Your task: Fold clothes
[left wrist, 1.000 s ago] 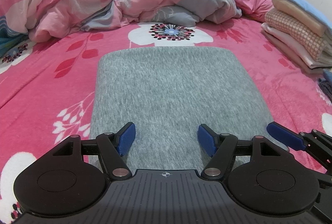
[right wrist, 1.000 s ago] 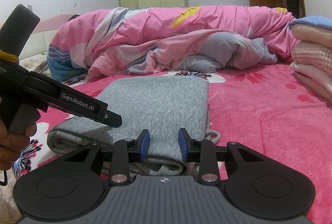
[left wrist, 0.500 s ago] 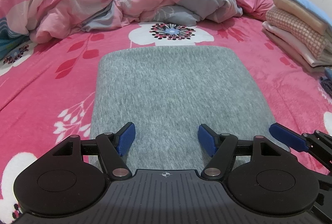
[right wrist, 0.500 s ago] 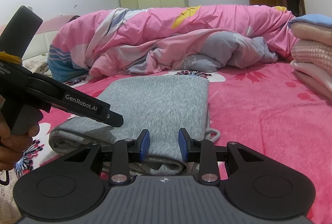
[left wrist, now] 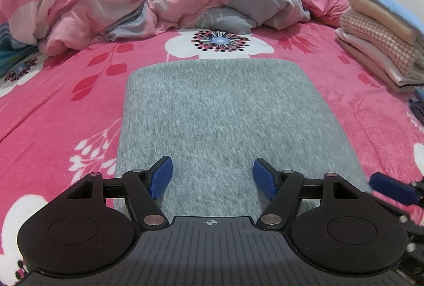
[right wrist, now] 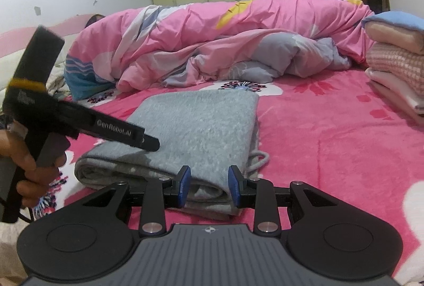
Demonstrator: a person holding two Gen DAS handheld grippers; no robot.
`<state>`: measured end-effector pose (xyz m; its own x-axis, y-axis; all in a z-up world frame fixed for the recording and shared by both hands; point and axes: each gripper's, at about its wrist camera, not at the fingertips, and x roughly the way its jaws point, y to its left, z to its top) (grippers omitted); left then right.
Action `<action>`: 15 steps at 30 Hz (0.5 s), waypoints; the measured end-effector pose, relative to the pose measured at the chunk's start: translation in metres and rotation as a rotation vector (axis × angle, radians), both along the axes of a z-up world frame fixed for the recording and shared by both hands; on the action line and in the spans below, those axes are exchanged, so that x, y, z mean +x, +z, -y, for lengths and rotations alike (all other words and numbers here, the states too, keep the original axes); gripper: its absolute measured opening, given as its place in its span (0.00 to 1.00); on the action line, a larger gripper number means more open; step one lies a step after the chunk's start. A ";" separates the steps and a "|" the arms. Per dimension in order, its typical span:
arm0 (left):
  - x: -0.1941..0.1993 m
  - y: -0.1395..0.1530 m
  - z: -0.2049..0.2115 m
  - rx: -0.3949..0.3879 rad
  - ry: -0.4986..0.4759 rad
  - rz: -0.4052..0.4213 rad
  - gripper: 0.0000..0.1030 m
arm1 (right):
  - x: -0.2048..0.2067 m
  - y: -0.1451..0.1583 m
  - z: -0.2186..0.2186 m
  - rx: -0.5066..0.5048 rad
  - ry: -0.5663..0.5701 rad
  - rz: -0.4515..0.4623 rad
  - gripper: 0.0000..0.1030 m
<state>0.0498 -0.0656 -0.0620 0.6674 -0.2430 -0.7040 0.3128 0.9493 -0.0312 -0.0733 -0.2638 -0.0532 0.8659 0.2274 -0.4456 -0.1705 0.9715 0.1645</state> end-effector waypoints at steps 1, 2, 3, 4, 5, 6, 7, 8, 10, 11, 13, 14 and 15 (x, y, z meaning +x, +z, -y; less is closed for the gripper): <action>0.000 0.000 0.000 -0.001 -0.001 0.000 0.67 | 0.000 0.003 0.000 0.000 0.000 0.005 0.32; 0.000 0.000 0.000 -0.001 -0.001 0.001 0.67 | 0.000 0.005 0.000 0.000 0.000 0.011 0.32; 0.000 0.000 0.000 -0.002 -0.002 0.001 0.67 | 0.000 0.008 -0.001 -0.003 0.004 0.018 0.32; 0.000 0.000 0.000 -0.003 -0.003 0.001 0.67 | 0.001 0.010 -0.002 -0.006 0.008 0.026 0.32; 0.000 0.000 -0.001 -0.005 -0.004 0.000 0.67 | 0.001 0.012 -0.004 -0.009 0.012 0.033 0.32; 0.000 0.001 -0.001 -0.008 -0.005 -0.001 0.67 | 0.001 0.014 -0.006 -0.011 0.019 0.040 0.32; 0.001 0.001 -0.002 -0.009 -0.006 -0.002 0.67 | 0.002 0.016 -0.009 -0.012 0.027 0.046 0.32; 0.001 0.002 -0.002 -0.009 -0.009 -0.004 0.67 | 0.004 0.017 -0.011 -0.016 0.032 0.047 0.32; 0.000 0.005 -0.001 -0.004 -0.020 -0.002 0.68 | 0.008 0.018 -0.016 -0.031 0.036 0.044 0.32; 0.000 0.007 -0.002 -0.004 -0.026 0.002 0.68 | 0.011 0.019 -0.018 -0.035 0.035 0.041 0.32; -0.003 0.010 -0.003 -0.007 -0.037 0.014 0.71 | 0.016 0.020 -0.019 -0.030 0.028 0.035 0.32; -0.004 0.011 -0.003 -0.006 -0.040 0.020 0.71 | 0.018 0.021 -0.019 -0.023 0.027 0.034 0.32; -0.005 0.012 -0.004 -0.005 -0.042 0.026 0.72 | 0.019 0.020 -0.019 -0.018 0.025 0.032 0.32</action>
<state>0.0449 -0.0617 -0.0497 0.6748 -0.2744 -0.6851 0.3528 0.9353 -0.0271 -0.0540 -0.2450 -0.0328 0.8739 0.2417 -0.4217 -0.2000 0.9696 0.1414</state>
